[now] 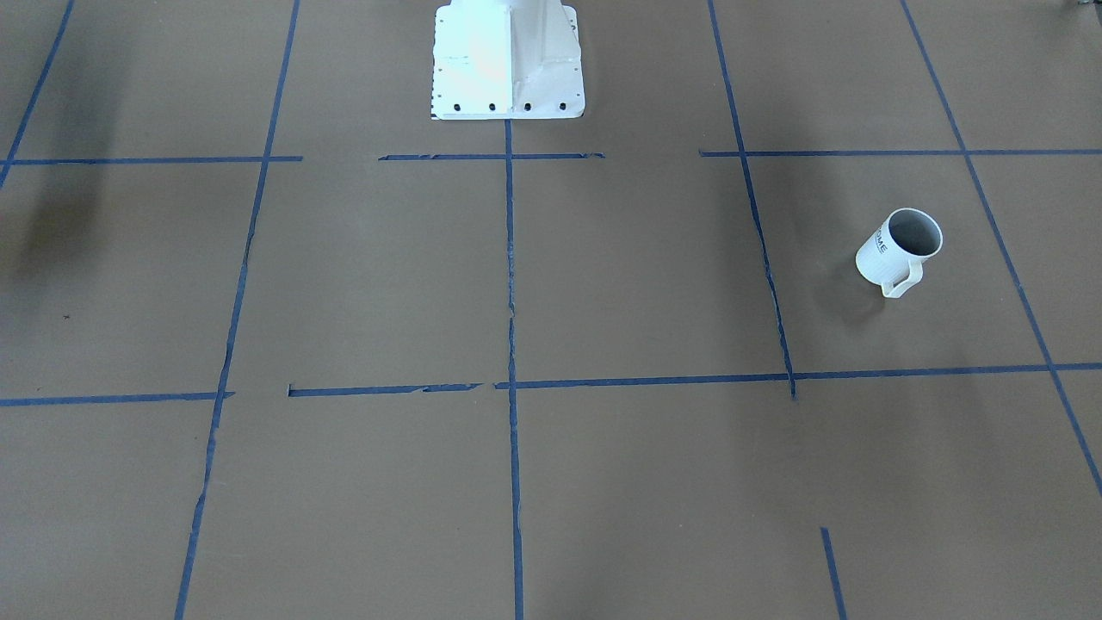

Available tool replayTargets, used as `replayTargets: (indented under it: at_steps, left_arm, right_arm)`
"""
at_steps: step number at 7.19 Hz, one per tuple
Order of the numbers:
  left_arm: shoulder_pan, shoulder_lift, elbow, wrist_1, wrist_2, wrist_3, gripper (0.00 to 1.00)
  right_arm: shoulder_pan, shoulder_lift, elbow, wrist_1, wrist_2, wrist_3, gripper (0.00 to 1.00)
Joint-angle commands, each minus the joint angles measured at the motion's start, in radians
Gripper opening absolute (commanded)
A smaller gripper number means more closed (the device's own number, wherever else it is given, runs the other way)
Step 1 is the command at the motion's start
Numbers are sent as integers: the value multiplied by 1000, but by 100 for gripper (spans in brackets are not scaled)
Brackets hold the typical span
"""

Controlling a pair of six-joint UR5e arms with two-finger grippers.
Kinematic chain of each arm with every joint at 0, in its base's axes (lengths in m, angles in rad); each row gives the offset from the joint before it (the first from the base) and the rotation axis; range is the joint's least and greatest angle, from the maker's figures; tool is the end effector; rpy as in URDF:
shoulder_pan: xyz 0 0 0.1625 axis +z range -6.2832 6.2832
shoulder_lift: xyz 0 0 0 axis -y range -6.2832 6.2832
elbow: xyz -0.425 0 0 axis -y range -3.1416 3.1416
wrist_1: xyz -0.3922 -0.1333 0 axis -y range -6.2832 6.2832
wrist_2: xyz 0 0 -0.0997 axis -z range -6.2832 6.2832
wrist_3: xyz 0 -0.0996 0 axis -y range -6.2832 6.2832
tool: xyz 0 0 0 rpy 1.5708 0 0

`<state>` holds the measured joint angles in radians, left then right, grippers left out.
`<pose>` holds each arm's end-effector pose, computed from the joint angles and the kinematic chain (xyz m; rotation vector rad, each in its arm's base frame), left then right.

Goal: Left arm hands cup to right arm to dump lemon

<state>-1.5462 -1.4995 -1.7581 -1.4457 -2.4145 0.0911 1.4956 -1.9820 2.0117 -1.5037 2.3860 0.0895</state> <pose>-0.0476 -0.4597 0.6081 0.0195 0.8439 0.1049 0.0360 -0.3316 0.5988 0.0241 -0.8193 -0.0260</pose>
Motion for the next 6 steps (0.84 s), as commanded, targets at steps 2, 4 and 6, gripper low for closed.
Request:
replayTargets:
  at_steps: [2,4,6]
  left_arm:
    - [-2,1,-12,7,0,-2,100]
    - [-8,1,-17,14,-3,-2,100]
    - [-14,-4,-20,13,1,-1,100]
  right_arm:
    - [-2,14,1,-30,2,13,100]
    - [-5,38,7,-79,10,13,100]
    - [-11,35,5,-78,-4,-7,100]
